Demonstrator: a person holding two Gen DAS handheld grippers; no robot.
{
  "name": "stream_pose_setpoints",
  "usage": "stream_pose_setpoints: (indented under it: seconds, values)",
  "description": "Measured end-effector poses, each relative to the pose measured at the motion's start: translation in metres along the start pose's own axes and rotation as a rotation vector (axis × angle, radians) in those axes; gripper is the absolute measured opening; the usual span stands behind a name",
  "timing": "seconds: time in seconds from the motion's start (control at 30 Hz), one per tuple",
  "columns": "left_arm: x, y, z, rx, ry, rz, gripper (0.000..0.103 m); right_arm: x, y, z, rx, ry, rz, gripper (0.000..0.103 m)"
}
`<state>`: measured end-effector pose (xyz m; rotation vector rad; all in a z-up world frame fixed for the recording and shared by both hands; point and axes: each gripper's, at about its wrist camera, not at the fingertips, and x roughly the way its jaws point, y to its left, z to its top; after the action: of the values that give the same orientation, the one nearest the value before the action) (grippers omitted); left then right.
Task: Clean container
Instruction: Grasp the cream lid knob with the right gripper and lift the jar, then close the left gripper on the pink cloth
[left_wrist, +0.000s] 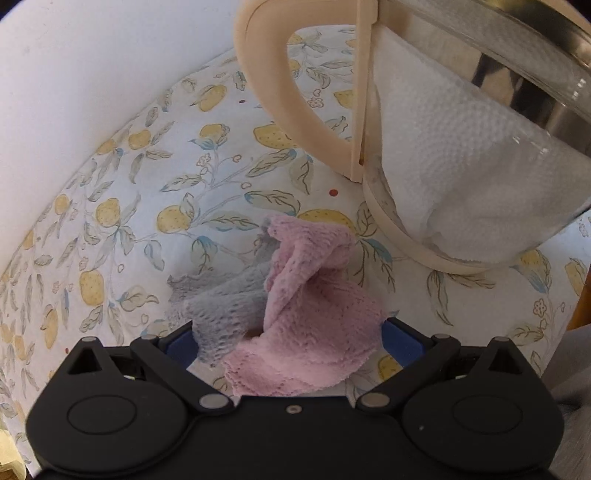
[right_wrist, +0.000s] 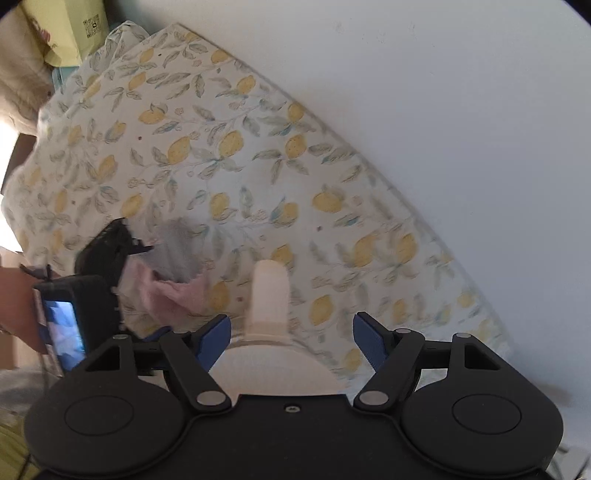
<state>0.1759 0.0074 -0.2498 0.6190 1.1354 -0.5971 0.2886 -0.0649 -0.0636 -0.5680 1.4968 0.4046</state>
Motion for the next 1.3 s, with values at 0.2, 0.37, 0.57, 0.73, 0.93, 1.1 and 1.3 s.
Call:
stream_pose_setpoints:
  seconds: [0.2,0.37,0.57,0.73,0.93,1.1,1.3]
  values:
    - [0.007,-0.001,-0.004,0.019,0.015,-0.010,0.103,0.022,-0.001,0.007,0.018,0.068,0.026,0.076]
    - [0.010,-0.002,-0.007,0.030,0.019,-0.013,0.103,0.034,-0.002,0.015,0.019,0.099,0.038,0.076]
    - [0.012,0.001,-0.007,0.016,0.019,-0.032,0.102,0.051,0.001,0.028,0.021,0.132,0.063,0.076]
    - [0.011,-0.002,-0.008,0.061,0.008,-0.034,0.102,0.067,0.006,0.032,0.012,0.169,0.061,0.076]
    - [0.011,0.003,-0.006,0.042,0.019,-0.088,0.091,0.080,0.002,0.031,0.029,0.208,0.084,0.067]
    - [0.009,0.009,-0.005,0.008,0.022,-0.107,0.080,0.086,-0.002,0.032,0.051,0.214,0.090,0.049]
    - [0.002,0.008,-0.007,-0.005,0.006,-0.120,0.057,0.090,-0.003,0.035,0.056,0.221,0.095,0.044]
